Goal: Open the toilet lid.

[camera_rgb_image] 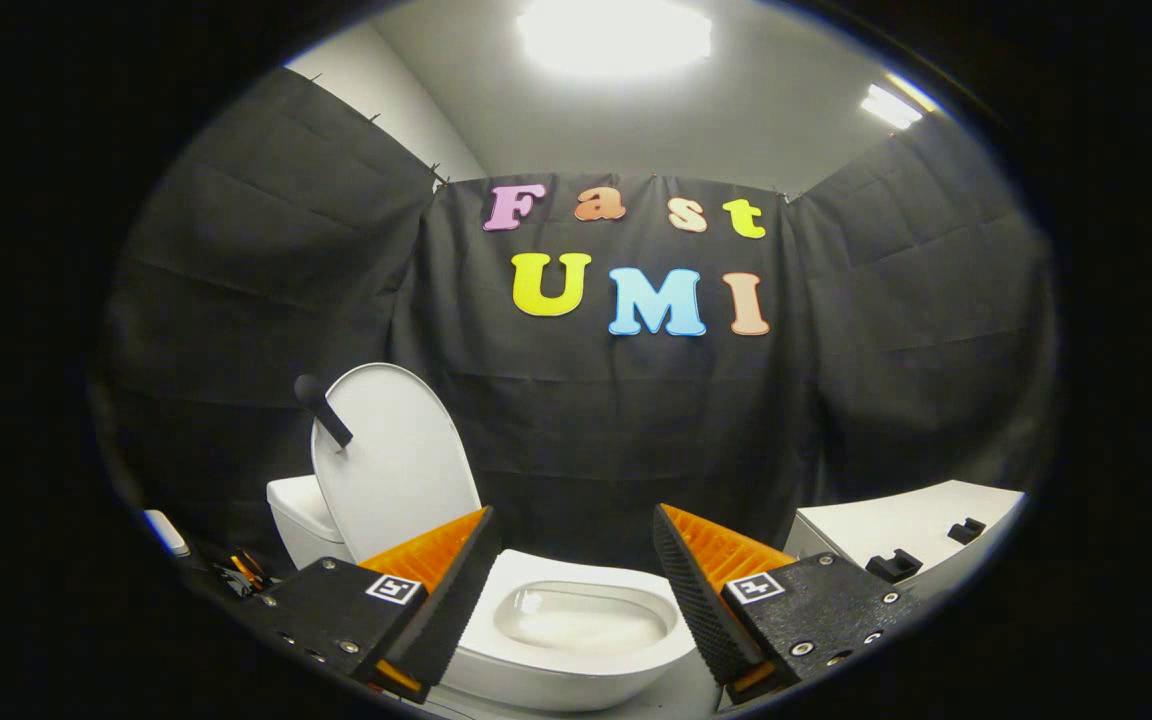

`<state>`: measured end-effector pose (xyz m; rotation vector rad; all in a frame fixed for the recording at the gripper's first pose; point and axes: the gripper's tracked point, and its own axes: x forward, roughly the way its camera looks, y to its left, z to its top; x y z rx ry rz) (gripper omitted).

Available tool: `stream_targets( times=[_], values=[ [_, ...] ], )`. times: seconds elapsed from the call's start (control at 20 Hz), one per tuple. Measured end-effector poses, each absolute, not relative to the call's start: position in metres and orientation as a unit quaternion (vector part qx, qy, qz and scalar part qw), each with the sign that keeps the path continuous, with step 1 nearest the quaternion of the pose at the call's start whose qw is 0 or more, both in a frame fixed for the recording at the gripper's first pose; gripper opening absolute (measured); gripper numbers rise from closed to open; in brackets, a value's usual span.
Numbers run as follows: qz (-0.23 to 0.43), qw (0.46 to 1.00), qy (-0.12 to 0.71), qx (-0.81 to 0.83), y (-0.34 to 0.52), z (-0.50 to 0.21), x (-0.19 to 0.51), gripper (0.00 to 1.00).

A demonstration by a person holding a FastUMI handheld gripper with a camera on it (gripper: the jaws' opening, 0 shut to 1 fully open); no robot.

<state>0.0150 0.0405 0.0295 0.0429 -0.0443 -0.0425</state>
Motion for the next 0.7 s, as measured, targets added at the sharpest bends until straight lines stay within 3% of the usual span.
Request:
stream_targets(
  times=[0.7],
  values=[
    [-0.018, 0.999, -0.019, 0.025, 0.0425, 0.0264, 0.0165, 0.95]
  ],
)
